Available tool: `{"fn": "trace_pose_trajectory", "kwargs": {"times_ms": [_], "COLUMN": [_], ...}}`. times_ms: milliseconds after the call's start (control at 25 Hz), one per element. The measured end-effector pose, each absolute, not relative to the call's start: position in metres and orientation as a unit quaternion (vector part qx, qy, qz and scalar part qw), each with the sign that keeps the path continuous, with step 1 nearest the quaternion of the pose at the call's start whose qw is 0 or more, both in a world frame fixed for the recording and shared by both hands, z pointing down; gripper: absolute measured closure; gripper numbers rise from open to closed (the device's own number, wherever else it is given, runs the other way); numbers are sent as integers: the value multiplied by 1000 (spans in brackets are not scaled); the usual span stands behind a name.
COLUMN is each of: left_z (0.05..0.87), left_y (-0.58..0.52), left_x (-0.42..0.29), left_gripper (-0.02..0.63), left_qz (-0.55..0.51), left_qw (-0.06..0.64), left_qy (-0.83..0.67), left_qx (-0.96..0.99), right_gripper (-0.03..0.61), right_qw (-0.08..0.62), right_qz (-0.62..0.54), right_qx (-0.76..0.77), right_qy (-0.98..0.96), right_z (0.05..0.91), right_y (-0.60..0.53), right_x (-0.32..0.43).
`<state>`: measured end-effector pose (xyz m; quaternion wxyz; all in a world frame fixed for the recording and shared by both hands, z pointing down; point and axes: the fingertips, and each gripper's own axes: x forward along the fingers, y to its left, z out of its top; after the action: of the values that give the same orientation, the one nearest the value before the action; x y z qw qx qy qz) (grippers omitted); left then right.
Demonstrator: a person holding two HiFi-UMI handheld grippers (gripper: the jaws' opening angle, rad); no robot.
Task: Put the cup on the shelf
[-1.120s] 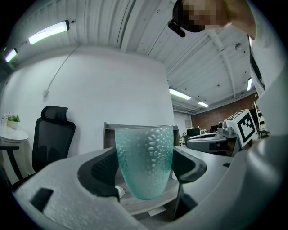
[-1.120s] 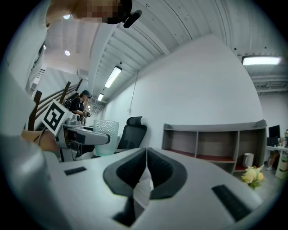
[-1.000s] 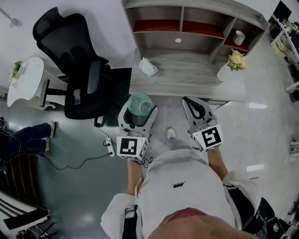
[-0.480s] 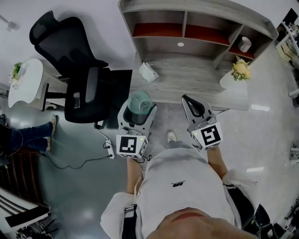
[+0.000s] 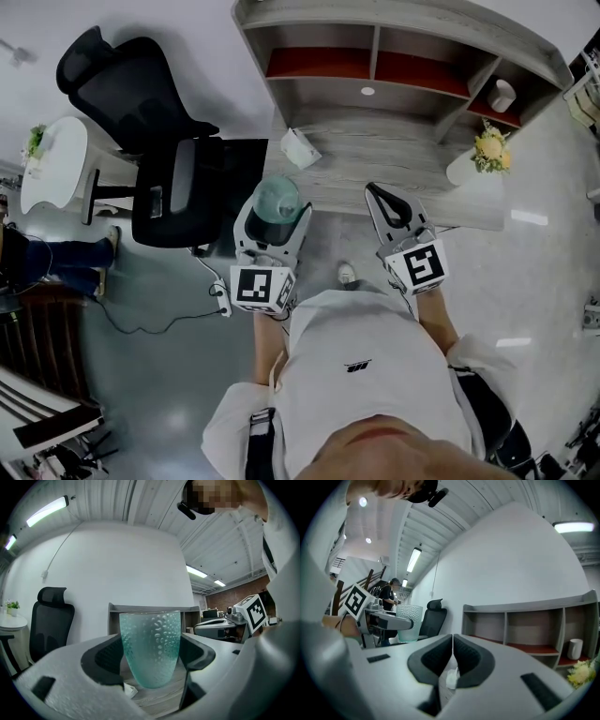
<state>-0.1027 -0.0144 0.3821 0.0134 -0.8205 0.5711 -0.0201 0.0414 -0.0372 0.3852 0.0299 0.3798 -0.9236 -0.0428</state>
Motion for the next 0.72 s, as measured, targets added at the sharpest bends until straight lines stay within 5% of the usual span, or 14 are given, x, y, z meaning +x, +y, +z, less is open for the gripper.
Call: {"fn": "trace_pose_trajectory", "kwargs": {"times_ms": [720], "left_z": [381], "left_y": [-76], "left_x": [-114], "left_gripper": [241], "left_qz": [-24], "left_qw": [22], "left_qy": [573], "left_qx": [-819], "right_gripper": [549], "right_qw": [26], "right_qz": [-46], "right_qx": [373], "right_qy": [-926], "right_z": [387], "right_y": [-98], "right_x": [26]}}
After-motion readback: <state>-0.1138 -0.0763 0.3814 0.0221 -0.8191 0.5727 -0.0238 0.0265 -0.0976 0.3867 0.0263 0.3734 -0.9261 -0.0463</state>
